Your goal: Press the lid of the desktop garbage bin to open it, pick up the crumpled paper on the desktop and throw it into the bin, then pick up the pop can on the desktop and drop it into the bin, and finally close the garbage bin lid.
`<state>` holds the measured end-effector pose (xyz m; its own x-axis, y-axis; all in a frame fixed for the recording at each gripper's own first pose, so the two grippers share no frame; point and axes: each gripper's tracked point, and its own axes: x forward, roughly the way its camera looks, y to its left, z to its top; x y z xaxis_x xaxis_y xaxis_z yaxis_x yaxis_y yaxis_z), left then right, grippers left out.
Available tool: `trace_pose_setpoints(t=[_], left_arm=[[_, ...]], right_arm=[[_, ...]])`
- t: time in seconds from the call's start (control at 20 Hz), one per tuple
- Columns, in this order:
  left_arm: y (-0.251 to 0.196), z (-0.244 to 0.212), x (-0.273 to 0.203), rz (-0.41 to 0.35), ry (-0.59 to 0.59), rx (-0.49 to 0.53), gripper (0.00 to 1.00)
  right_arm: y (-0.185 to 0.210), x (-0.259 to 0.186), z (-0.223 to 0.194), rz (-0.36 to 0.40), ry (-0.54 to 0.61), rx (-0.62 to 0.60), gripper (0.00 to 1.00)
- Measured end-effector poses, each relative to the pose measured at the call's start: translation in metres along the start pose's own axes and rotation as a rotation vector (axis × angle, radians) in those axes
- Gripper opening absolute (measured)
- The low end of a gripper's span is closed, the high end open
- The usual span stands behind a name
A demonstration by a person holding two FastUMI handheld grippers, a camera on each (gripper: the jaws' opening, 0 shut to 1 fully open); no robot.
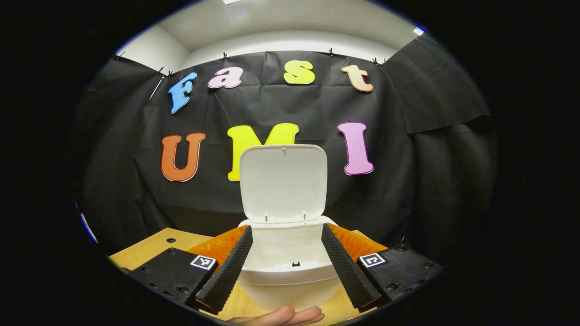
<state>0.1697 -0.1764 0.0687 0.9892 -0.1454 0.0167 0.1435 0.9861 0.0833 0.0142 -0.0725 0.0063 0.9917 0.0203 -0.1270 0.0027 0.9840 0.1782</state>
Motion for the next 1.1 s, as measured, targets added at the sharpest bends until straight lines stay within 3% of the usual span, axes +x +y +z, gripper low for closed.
trace_pose_setpoints(t=[0.4, 0.55, 0.65, 0.7, 0.85, 1.1], left_arm=[[0.056, -0.029, -0.093, 0.069, -0.042, -0.044, 0.99], [0.079, -0.049, -0.117, 0.113, -0.025, -0.084, 0.99], [0.09, -0.056, -0.129, 0.133, -0.031, -0.074, 0.94], [0.095, -0.06, -0.135, 0.14, -0.027, -0.057, 0.98], [0.115, -0.075, -0.147, 0.177, -0.01, -0.036, 0.98], [0.124, -0.083, -0.156, 0.153, 0.0, -0.064, 0.98]], right_arm=[[0.019, 0.006, -0.017, 0.015, 0.032, -0.046, 0.79], [0.017, 0.007, -0.03, -0.013, 0.064, -0.046, 0.8], [0.018, 0.008, -0.037, -0.022, 0.087, -0.049, 0.8], [0.016, 0.009, -0.037, -0.033, 0.093, -0.054, 0.8], [0.011, 0.013, -0.031, -0.079, 0.089, -0.077, 0.8], [0.025, 0.015, -0.009, -0.075, 0.09, -0.044, 0.79]])
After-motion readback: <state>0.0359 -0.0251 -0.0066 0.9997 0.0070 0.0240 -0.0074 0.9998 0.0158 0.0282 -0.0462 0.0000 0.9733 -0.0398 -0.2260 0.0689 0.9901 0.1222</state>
